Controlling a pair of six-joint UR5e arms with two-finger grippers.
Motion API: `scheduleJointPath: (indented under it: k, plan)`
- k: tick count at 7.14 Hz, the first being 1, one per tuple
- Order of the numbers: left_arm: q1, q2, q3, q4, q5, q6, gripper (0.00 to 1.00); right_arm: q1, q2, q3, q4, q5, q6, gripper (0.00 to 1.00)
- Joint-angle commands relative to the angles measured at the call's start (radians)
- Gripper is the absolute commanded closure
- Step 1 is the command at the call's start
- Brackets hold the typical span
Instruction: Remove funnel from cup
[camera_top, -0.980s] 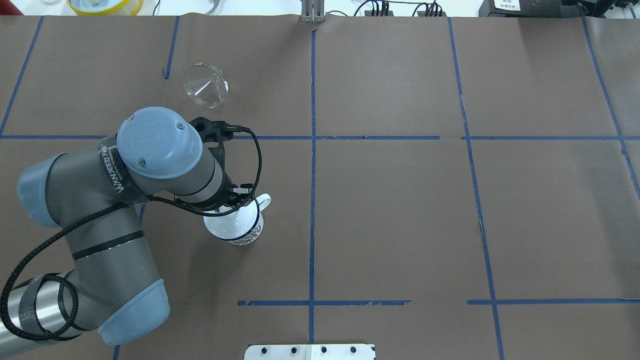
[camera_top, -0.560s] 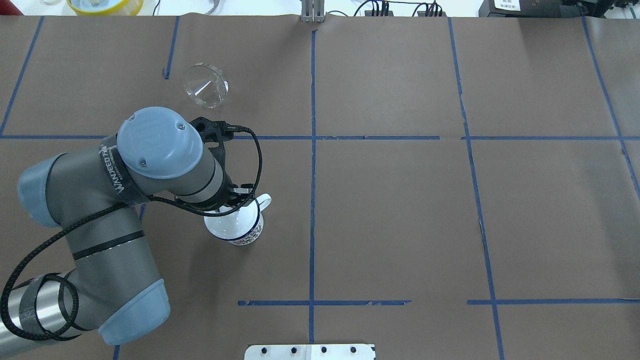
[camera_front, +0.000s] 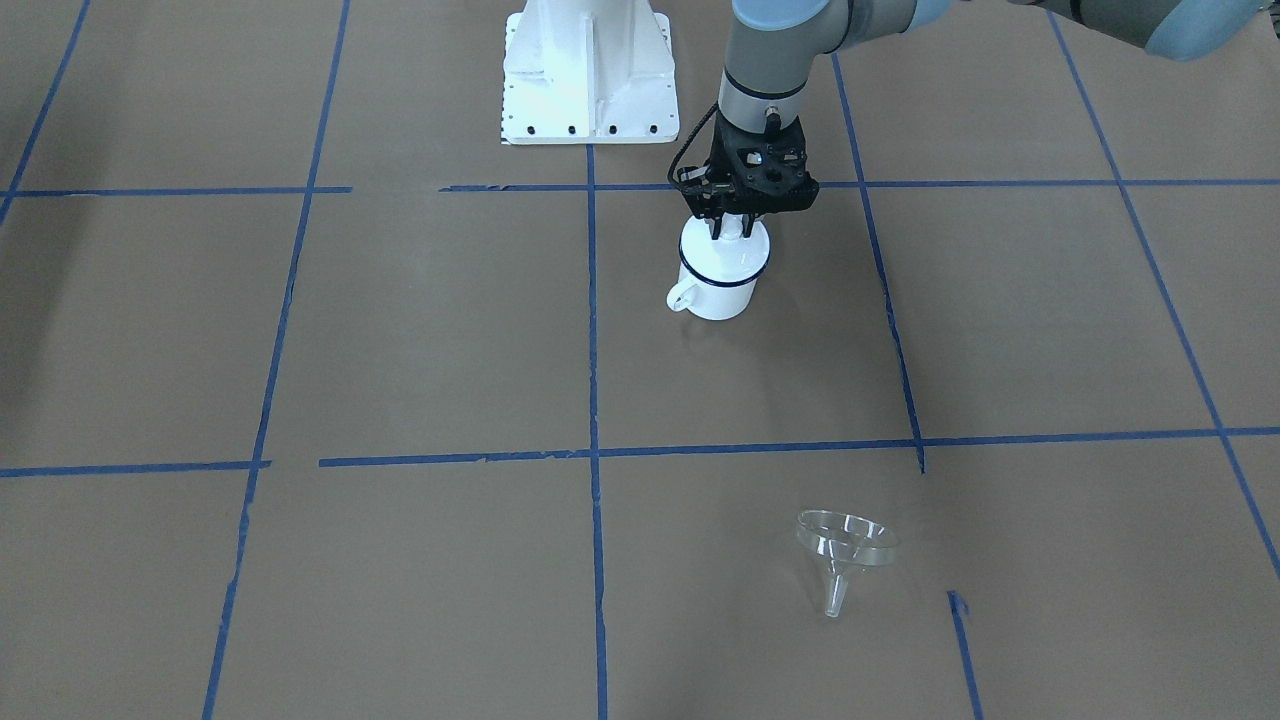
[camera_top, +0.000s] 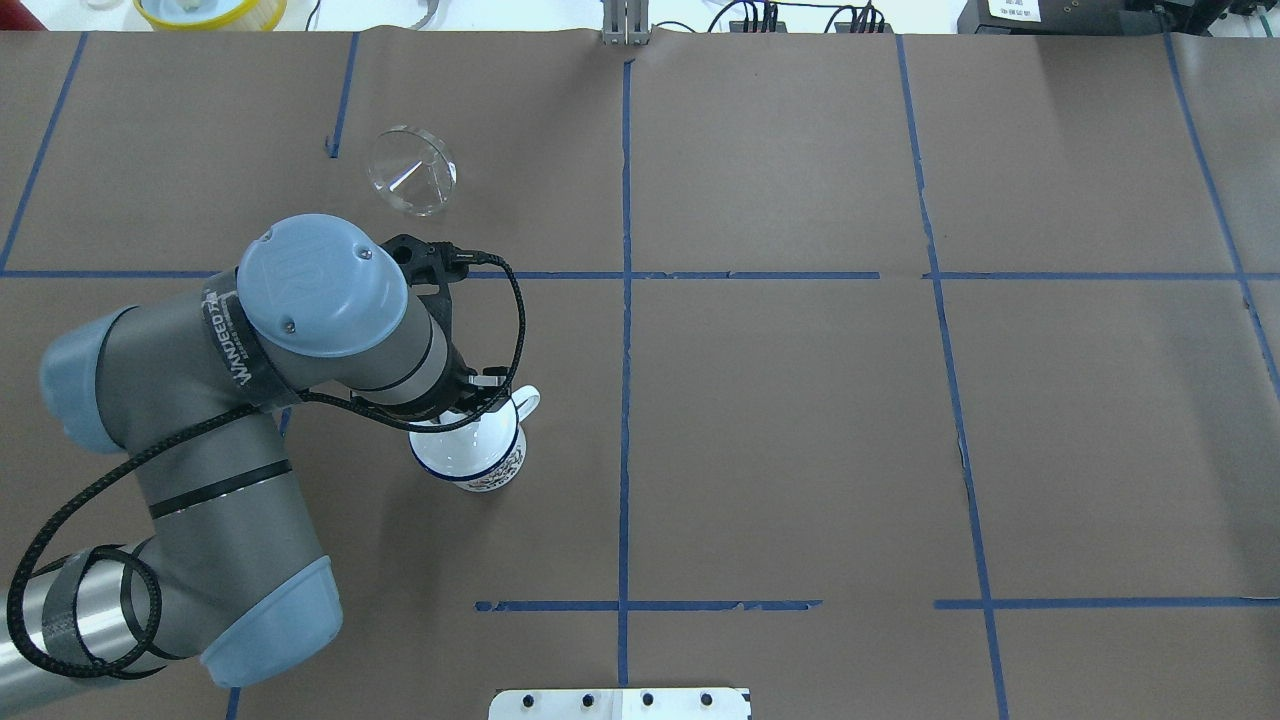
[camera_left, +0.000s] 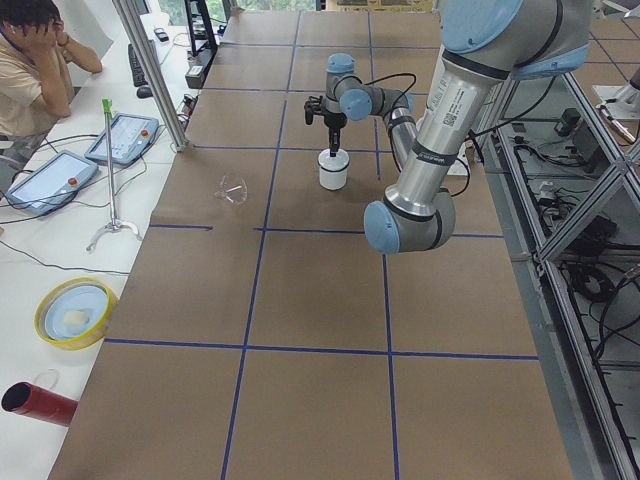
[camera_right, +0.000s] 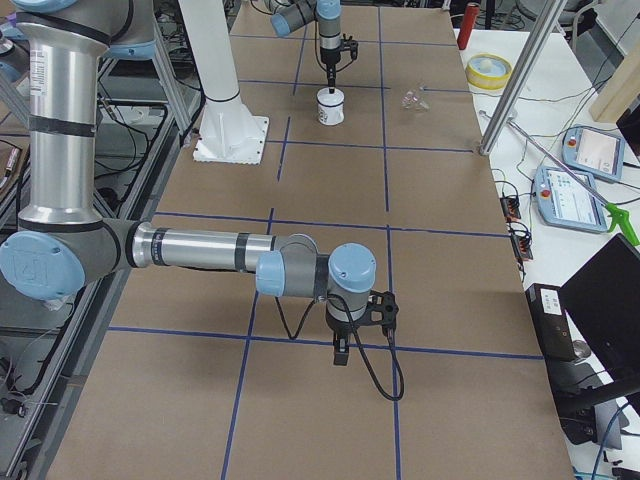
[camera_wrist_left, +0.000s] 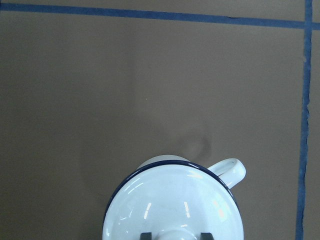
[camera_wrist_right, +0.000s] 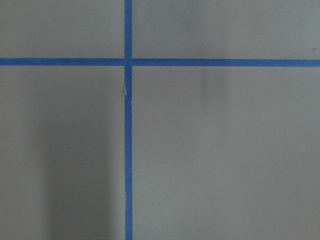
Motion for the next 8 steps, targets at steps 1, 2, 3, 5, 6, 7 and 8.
scheduleJointPath:
  k: [1,2,3,5,6,7,8]
  plan:
    - [0.0,0.003,0.0,-0.001,0.002,-0.003,0.0,0.0,0.0,0.0,0.0,0.0,0.0,0.0]
    - [-0.005,0.003,-0.004,-0.001,0.002,-0.002,0.0,0.0,0.0,0.0,0.0,0.0,0.0,0.0]
    - [-0.033,0.004,-0.033,-0.001,0.002,0.008,0.0,0.0,0.0,0.0,0.0,0.0,0.0,0.0]
    - [-0.16,0.07,-0.145,-0.001,-0.017,0.305,0.0,0.0,0.0,0.0,0.0,0.0,0.0,0.0]
    - [-0.26,0.117,-0.148,-0.003,-0.112,0.472,0.0,0.0,0.0,0.0,0.0,0.0,0.0,0.0]
    - [-0.388,0.192,-0.141,-0.003,-0.215,0.658,0.0,0.0,0.0,0.0,0.0,0.0,0.0,0.0]
    - [-0.522,0.263,-0.135,-0.003,-0.26,0.86,0.0,0.0,0.0,0.0,0.0,0.0,0.0,0.0]
